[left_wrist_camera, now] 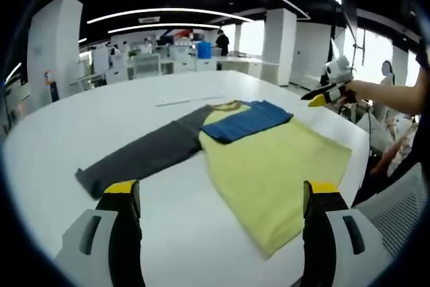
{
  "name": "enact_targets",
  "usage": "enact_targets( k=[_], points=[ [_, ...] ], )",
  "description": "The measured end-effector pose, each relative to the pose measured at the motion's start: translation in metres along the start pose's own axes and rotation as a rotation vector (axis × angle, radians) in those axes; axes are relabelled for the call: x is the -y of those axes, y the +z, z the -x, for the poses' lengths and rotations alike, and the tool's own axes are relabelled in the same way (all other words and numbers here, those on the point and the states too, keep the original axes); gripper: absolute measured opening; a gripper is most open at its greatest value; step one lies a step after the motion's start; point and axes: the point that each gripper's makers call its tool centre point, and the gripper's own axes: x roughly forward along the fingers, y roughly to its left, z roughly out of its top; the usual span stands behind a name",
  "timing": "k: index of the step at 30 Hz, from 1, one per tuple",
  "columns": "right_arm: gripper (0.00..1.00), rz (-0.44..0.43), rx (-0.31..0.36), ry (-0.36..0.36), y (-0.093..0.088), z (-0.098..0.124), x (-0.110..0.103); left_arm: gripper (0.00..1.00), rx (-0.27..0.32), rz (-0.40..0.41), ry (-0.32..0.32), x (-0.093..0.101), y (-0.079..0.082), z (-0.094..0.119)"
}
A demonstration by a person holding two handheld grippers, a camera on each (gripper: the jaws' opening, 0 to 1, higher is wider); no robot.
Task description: Fold the garment on the visible template until the final outline fits inside the template.
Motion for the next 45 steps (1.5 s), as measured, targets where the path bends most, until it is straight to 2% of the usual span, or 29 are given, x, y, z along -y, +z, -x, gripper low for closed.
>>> enact_targets(
  k=[2,11,16,21,26,34,37,40,42,45],
  points=[
    [0.99,0.013,0.016,0.021,0.003,0.003,-0.008,0.98,0.003,0.002,0.008,-0.005,0.001,0.001],
    [0.99,0.045,0.083,0.114,0.013,0.02,-0.045,0.96,0.022,0.033,0.067,-0.034,0.011,0.002],
    [0.99,0.076,0.098,0.149,0.012,0.032,-0.063,0.95,0.027,0.06,0.105,-0.053,0.014,-0.001],
    [0.99,0.071,0.113,0.166,0.009,0.042,-0.074,0.92,0.008,0.051,0.146,-0.07,0.013,-0.004],
    [0.99,0.07,0.11,0.159,0.001,0.05,-0.079,0.89,0.049,0.105,0.188,-0.085,0.019,-0.004],
    [0.99,0.049,0.112,0.138,-0.005,0.055,-0.078,0.82,0.031,0.107,0.264,-0.108,0.018,-0.011],
    [0.99,0.048,0.11,0.129,-0.007,0.055,-0.076,0.76,0.019,0.12,0.287,-0.118,0.017,-0.014],
    [0.98,0.048,0.104,0.123,-0.008,0.056,-0.074,0.69,0.051,0.163,0.311,-0.129,0.018,-0.016],
    [0.98,0.051,0.101,0.117,-0.008,0.056,-0.074,0.67,0.038,0.153,0.345,-0.139,0.016,-0.017],
    [0.98,0.049,0.104,0.114,-0.008,0.058,-0.076,0.6,0.027,0.157,0.362,-0.149,0.012,-0.02]
  ],
)
